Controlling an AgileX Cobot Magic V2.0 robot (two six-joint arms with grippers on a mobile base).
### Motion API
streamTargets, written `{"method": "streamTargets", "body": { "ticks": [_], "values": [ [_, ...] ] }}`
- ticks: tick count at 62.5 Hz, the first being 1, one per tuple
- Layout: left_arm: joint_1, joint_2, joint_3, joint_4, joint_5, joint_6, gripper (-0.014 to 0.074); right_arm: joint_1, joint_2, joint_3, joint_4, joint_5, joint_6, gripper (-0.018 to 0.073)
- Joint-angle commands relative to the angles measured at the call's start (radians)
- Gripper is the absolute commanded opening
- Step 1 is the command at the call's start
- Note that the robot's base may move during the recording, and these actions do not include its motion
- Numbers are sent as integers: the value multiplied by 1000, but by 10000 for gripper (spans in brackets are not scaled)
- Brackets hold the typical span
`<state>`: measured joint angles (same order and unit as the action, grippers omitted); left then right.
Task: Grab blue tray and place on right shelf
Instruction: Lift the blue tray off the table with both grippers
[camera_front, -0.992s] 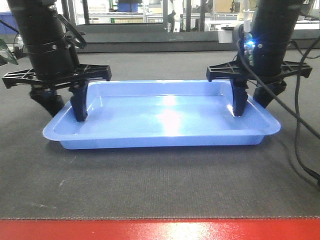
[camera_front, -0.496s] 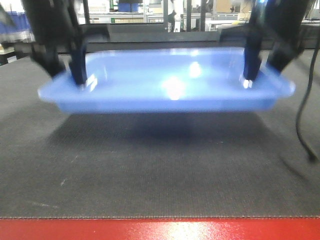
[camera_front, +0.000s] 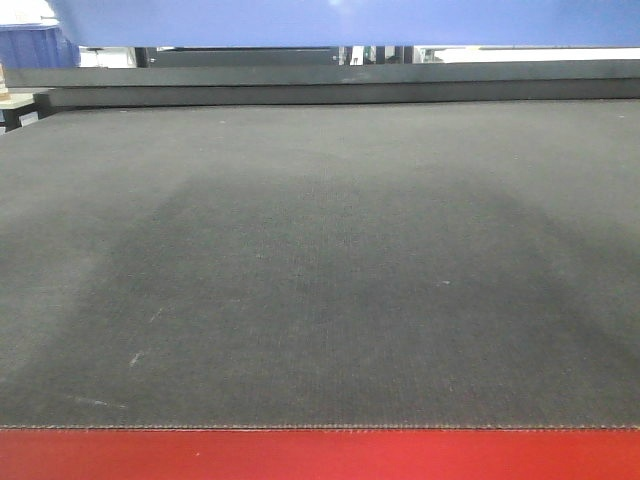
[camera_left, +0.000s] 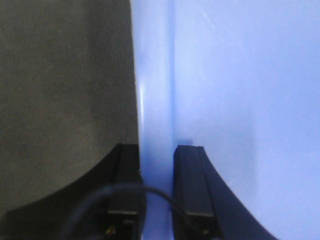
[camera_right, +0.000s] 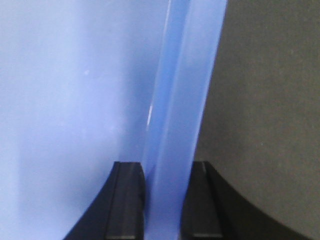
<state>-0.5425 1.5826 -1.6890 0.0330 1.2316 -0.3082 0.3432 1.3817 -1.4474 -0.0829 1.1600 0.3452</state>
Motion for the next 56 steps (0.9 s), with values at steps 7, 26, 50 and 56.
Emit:
{"method": "streamTargets", "body": {
  "ticks": [7,26,50,56],
  "values": [
    [-52,-84,54,57,108,4,-48,36,-95,55,-53,-3,-22,59],
    [-85,-192,93,24,108,3,-48,39,-228,108,5,-2,-21,59],
    [-85,-228,93,1,108,3,-48,39,-306,108,7,-7,-21,56],
    [-85,-228,93,-7,106,3,-48,39,-306,108,7,-7,-21,56]
  ]
}}
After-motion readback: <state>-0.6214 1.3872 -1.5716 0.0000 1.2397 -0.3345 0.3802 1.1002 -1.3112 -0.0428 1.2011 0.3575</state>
